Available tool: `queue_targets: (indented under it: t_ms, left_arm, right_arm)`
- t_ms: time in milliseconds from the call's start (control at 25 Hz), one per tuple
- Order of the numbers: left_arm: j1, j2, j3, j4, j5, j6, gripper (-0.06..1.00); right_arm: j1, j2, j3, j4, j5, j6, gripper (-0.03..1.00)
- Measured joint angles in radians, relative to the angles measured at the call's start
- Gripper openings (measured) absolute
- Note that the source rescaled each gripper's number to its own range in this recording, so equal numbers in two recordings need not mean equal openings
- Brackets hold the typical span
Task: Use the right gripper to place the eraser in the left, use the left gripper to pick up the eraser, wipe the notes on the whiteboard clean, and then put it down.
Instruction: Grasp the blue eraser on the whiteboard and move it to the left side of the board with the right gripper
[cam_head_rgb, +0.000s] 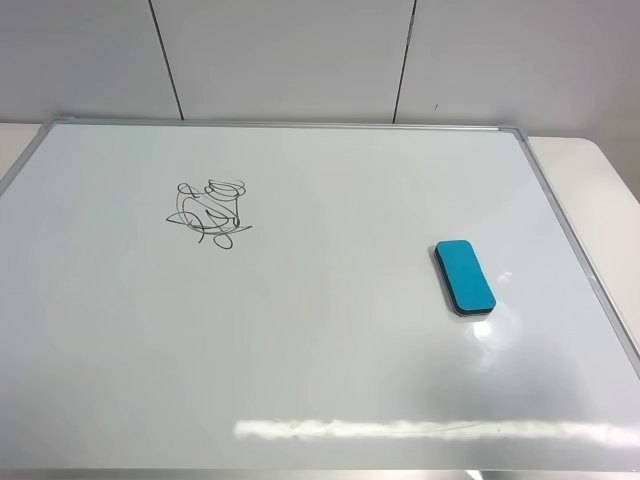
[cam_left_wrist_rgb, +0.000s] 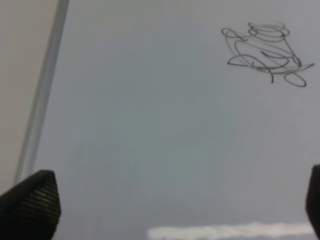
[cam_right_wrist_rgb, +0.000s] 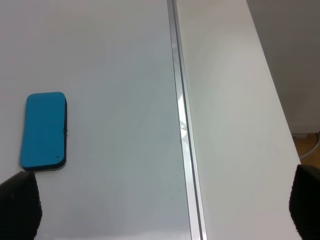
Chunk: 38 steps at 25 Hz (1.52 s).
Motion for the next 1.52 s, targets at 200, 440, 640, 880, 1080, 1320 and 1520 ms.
queue_targets:
  t_ms: [200, 440, 640, 880, 1080, 1320, 1520]
  left_arm:
    - [0.000, 0.000, 0.000, 0.000, 0.000, 0.000, 1.00]
    - [0.000, 0.000, 0.000, 0.000, 0.000, 0.000, 1.00]
    - [0.000, 0.000, 0.000, 0.000, 0.000, 0.000, 1.00]
    - [0.000, 0.000, 0.000, 0.000, 0.000, 0.000, 1.00]
    - [0.000, 0.000, 0.000, 0.000, 0.000, 0.000, 1.00]
    - [0.000, 0.000, 0.000, 0.000, 0.000, 0.000, 1.00]
    - [0.000, 0.000, 0.000, 0.000, 0.000, 0.000, 1.00]
  right_arm:
    - [0.000, 0.000, 0.000, 0.000, 0.000, -0.001, 1.00]
    - [0.000, 0.000, 0.000, 0.000, 0.000, -0.001, 1.00]
    - [0.000, 0.000, -0.006, -0.002, 0.000, -0.001, 1.00]
    - [0.000, 0.186, -0.090, -0.060, -0.008, 0.002, 1.00]
    - [0.000, 0.503, -0.203, -0.080, 0.006, 0.047, 1.00]
    - [0.000, 0.896, -0.343, -0.052, -0.010, 0.072, 0.47]
    - [0.006, 1.122, -0.395, 0.059, -0.134, 0.060, 0.04]
